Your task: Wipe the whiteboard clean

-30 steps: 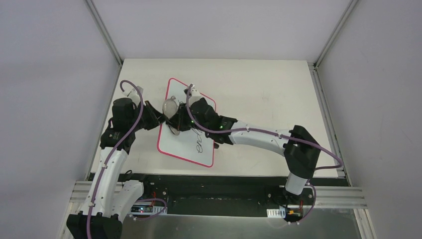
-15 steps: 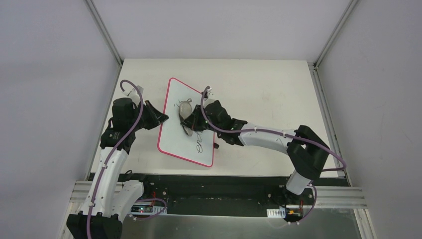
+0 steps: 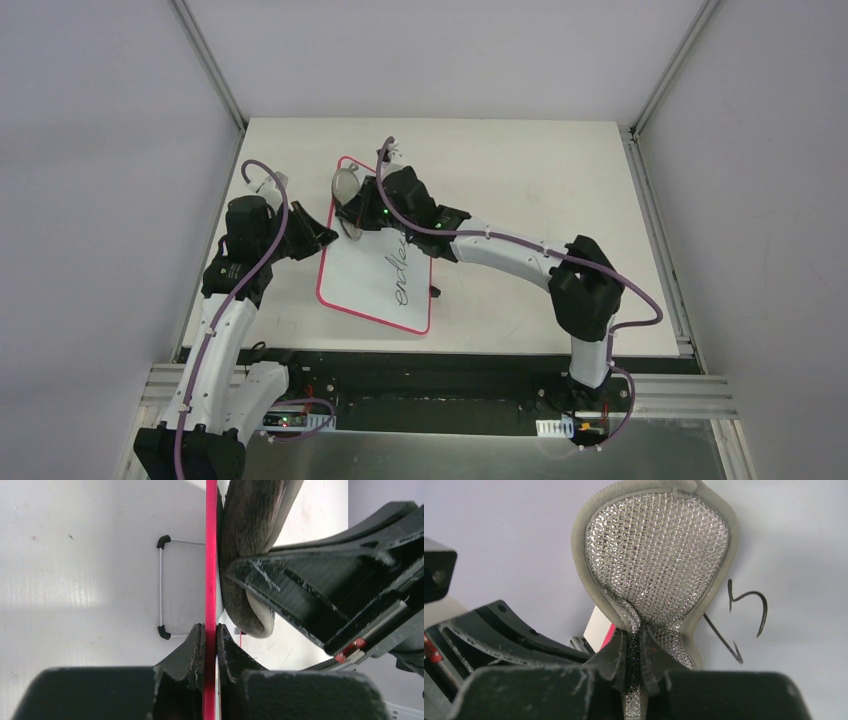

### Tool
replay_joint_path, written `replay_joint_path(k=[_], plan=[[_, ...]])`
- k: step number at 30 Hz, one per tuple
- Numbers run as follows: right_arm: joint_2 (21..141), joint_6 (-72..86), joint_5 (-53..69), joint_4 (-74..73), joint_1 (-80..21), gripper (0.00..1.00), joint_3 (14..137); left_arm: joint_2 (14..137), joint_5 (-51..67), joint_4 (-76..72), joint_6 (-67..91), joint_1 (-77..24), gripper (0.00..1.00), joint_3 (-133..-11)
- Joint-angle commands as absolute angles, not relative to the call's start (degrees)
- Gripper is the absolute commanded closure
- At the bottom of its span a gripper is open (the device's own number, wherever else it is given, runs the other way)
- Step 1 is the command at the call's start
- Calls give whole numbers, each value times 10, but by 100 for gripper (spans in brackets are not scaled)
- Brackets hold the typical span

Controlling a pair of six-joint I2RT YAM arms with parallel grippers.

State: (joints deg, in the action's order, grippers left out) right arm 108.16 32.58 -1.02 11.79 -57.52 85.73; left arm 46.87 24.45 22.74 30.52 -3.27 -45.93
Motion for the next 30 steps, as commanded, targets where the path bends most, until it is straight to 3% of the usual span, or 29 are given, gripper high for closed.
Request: replay_joint_path(k=[1,13,25,30], plan=[[1123,341,-14,156,-548,100,874,477,297,249,297,-40,100,-449],[1097,397,4,213,-498,100,700,475,295,250,297,-40,100,-449],[1128,349,44,148,-598,100,899,480,292,250,295,-40,100,-449],[1136,354,47,158,-595,100,909,478,292,250,294,-40,100,-449]])
